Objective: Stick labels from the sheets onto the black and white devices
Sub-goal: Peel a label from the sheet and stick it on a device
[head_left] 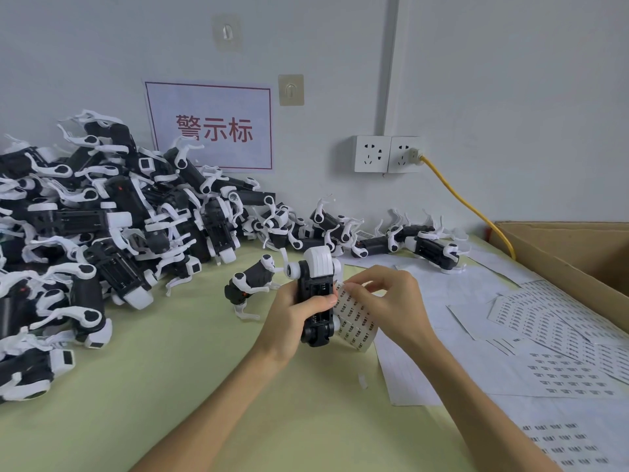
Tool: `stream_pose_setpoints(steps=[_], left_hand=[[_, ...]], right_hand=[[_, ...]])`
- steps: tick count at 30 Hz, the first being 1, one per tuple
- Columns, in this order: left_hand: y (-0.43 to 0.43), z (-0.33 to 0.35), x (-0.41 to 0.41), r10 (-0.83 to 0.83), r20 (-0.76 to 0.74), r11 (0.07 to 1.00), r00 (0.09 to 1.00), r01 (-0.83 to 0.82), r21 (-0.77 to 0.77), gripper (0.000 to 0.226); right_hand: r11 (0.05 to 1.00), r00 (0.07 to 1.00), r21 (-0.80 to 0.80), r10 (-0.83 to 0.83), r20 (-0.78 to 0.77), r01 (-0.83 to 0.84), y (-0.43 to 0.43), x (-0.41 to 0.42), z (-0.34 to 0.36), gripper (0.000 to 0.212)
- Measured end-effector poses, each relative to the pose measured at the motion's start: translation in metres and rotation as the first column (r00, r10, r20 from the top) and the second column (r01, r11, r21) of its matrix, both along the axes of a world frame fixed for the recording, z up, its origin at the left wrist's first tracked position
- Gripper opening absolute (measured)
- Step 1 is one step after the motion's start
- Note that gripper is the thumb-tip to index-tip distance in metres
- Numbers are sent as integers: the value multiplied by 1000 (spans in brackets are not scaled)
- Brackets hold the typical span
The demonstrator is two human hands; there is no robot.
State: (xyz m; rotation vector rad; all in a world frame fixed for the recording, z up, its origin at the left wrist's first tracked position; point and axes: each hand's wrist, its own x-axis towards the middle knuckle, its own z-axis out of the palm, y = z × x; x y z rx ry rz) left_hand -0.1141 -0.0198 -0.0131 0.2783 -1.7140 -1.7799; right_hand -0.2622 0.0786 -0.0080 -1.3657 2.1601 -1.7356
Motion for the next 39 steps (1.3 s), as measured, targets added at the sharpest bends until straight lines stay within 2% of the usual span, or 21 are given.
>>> stream_pose_setpoints(steps=[3, 8, 10, 14, 16, 19, 20, 23, 25, 27, 39], left_hand=[[0, -1, 0, -10, 16, 1000, 1000, 10, -6, 20], [1, 2, -2, -16, 54, 1000, 998, 15, 24, 11], [0, 4, -3, 15, 75, 997, 997, -21, 75, 3], [-4, 4, -3, 86, 108, 979, 990, -104, 176, 17], [-7, 3, -4, 144, 117, 968, 983, -165, 190, 20], [-10, 2, -5, 257, 110, 946, 960, -273, 176, 6], [-11, 3, -4, 270, 98, 942, 958, -284, 177, 11], [-12, 8, 0, 178, 45, 959, 983, -184, 214, 22], [-10, 10, 1, 40, 35, 964, 999, -48, 262, 23], [-9, 9, 1, -33, 37, 954, 999, 21, 298, 22], [-11, 6, 1, 0, -40, 939, 999, 14, 343, 16]], right_hand=[[1000, 999, 2, -15, 33, 15, 1, -4, 2, 16], [999, 997, -23, -26, 68, 27, -1, -8, 0, 13], [998, 998, -58, -28, 63, 32, -2, -8, -1, 15], [990, 991, -140, -14, 131, 32, 0, -13, 0, 18], [988, 990, -152, -5, 141, 26, 0, -14, -1, 20], [987, 990, -162, 7, 138, 15, -1, -12, -1, 17], [987, 991, -161, 8, 132, 14, -1, -11, -1, 18], [988, 994, -156, 19, 104, -2, -1, -9, 0, 30], [986, 994, -164, 54, 95, -38, 1, -8, 1, 38], [983, 994, -168, 87, 66, -75, 2, -6, 2, 43], [989, 992, -111, 83, -94, -93, 2, 1, -2, 55]])
